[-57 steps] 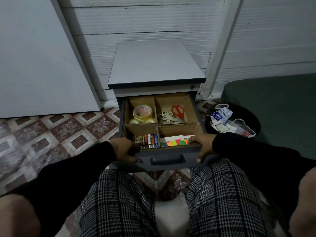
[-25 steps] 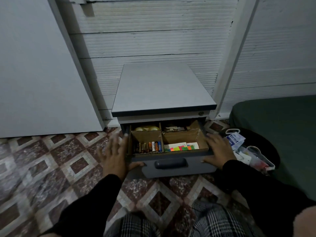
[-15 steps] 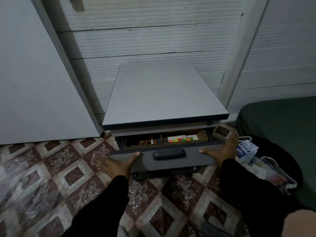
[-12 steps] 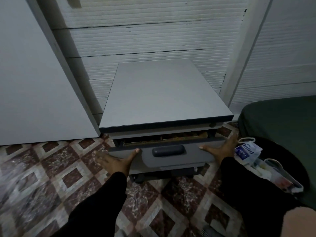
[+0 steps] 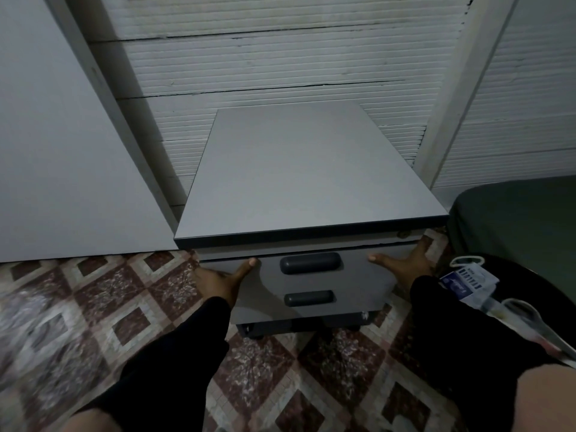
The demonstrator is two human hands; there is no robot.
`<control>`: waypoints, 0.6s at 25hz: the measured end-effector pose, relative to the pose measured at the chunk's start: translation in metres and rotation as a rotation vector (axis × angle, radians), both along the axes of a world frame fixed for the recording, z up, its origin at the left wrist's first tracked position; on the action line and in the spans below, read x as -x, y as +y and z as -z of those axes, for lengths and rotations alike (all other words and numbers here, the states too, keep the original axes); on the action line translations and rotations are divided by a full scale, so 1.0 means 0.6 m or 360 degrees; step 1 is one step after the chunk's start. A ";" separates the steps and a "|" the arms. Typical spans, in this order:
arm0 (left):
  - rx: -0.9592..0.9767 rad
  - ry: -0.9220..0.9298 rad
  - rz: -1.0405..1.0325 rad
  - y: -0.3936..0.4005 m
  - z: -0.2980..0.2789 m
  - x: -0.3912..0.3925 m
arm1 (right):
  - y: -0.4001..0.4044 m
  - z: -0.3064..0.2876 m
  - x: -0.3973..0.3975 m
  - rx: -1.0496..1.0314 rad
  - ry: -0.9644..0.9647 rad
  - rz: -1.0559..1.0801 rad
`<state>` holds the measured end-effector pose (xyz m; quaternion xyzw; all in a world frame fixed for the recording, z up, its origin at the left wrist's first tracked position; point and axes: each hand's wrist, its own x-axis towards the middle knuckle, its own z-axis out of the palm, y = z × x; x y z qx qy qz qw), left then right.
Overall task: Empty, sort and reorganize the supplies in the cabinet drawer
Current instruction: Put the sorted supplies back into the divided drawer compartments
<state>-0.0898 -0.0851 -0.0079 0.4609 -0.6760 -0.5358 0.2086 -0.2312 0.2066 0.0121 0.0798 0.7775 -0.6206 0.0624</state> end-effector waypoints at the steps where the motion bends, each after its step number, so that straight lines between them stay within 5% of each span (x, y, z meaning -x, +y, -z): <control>1: -0.0025 0.0017 0.0030 0.000 -0.005 0.001 | 0.002 0.005 0.003 -0.0007 0.0026 -0.0002; 10: -0.0092 0.0070 0.0115 -0.001 -0.022 -0.001 | 0.010 -0.017 -0.011 -0.0177 0.0111 -0.0030; 13: -0.0050 0.0086 -0.0030 -0.029 0.036 -0.003 | 0.019 -0.040 -0.021 0.0024 0.0010 -0.0131; 15: -0.0072 0.0012 -0.0098 0.005 -0.012 -0.037 | 0.038 -0.044 -0.059 0.0244 -0.0064 -0.0087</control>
